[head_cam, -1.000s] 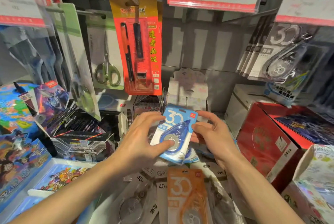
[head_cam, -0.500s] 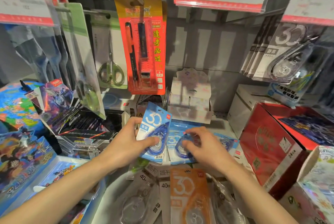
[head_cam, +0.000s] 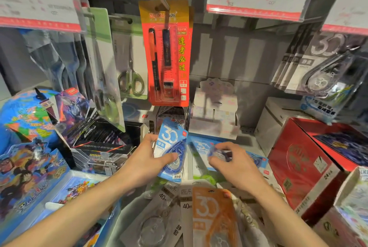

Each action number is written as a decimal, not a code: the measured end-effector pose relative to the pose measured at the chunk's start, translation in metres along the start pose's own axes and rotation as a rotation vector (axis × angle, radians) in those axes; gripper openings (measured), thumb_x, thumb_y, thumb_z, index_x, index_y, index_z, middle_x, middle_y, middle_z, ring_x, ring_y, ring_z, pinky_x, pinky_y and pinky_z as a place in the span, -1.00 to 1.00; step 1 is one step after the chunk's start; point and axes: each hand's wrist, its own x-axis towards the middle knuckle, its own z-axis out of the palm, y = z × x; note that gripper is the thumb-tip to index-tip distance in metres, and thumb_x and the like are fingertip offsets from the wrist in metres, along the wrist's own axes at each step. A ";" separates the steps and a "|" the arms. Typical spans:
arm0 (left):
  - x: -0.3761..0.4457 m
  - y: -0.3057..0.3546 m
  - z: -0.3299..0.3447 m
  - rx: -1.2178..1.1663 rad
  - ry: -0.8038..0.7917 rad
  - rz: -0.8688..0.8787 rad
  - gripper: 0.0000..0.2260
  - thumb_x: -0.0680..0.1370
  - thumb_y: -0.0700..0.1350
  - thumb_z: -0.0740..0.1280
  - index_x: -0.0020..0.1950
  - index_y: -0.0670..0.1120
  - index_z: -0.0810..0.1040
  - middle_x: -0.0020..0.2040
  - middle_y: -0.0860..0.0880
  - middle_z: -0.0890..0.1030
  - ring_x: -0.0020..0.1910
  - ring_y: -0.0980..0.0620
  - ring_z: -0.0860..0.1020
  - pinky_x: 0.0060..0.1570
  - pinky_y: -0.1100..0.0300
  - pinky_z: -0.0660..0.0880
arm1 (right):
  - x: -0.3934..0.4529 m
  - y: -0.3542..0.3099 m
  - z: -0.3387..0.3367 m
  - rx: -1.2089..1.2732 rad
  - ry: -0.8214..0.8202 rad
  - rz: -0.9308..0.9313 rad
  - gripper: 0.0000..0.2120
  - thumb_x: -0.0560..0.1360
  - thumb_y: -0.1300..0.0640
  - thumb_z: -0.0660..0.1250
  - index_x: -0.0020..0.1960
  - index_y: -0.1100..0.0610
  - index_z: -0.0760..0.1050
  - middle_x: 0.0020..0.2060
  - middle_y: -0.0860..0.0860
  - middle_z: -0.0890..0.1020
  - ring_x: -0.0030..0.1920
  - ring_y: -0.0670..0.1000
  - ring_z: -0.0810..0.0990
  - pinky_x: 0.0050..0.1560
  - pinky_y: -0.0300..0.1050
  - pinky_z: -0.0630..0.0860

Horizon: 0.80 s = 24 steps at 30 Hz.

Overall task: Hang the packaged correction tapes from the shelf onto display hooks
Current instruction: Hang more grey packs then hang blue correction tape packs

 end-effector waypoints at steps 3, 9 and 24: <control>0.001 0.003 0.005 -0.125 -0.023 -0.058 -0.53 0.42 -0.03 0.60 0.19 0.06 0.42 -0.07 0.06 0.78 -0.09 -0.01 0.77 0.09 -0.16 0.64 | -0.009 0.005 -0.012 0.158 0.032 -0.008 -0.67 0.47 -0.05 0.48 0.21 -0.09 0.55 0.13 -0.14 0.65 0.07 -0.28 0.58 -0.02 -0.32 0.50; 0.001 0.018 0.026 -0.316 -0.062 -0.095 -0.52 0.43 -0.17 0.59 0.24 -0.09 0.44 0.00 -0.10 0.78 -0.02 -0.14 0.76 0.14 -0.17 0.63 | -0.024 0.005 0.003 0.307 0.059 -0.163 -0.55 0.44 0.14 0.58 0.30 -0.02 0.59 0.29 -0.16 0.54 0.24 -0.37 0.50 0.31 -0.29 0.48; -0.008 0.014 0.017 -0.347 -0.087 0.017 -0.53 0.46 -0.29 0.54 0.26 -0.05 0.41 -0.01 -0.04 0.78 -0.06 -0.02 0.76 -0.11 0.12 0.68 | -0.025 0.003 0.004 0.591 -0.149 0.049 -0.40 0.40 -0.03 0.59 0.36 -0.01 0.46 -0.03 -0.05 0.71 -0.11 -0.10 0.75 -0.09 -0.22 0.60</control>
